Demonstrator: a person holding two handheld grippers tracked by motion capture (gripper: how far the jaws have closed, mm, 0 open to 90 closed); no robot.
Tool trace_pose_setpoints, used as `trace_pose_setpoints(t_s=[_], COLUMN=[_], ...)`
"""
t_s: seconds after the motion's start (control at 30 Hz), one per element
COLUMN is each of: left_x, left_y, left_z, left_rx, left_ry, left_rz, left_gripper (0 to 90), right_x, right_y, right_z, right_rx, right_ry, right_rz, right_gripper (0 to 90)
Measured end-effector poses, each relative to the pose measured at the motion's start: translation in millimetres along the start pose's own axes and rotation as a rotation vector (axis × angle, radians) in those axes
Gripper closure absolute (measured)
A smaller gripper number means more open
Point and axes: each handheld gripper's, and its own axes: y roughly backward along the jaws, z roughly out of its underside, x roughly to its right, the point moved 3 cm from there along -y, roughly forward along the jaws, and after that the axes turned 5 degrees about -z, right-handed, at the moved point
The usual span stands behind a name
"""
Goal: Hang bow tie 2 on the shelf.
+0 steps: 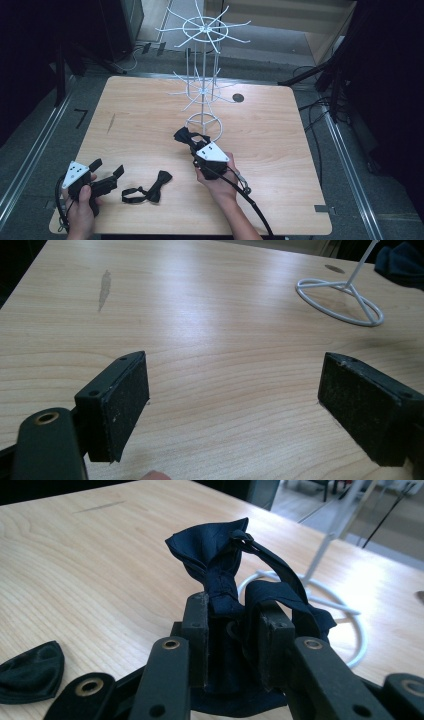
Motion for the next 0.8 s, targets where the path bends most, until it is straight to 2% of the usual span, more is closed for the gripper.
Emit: trace_pose_setpoints(t_s=[0.37, 0.6, 0.8], left_x=[-0.1, 0.0, 0.0], left_y=[0.0, 0.0, 0.1], left_z=[0.0, 0.0, 0.0], left_rx=[0.000, 0.000, 0.000], left_ry=[0.000, -0.001, -0.001], left_rz=[0.000, -0.001, -0.001], left_gripper=[13.9, 13.9, 13.9], right_x=[8.3, 16.6, 15.8], right_y=[24.9, 42.5, 53.8], right_z=[-10.4, -17.5, -21.9], right_rx=[0.044, 0.076, 0.098], right_ry=[-0.005, -0.002, 0.015], right_rz=[0.024, 0.059, 0.071], right_gripper=[72.0, 71.9, 72.0])
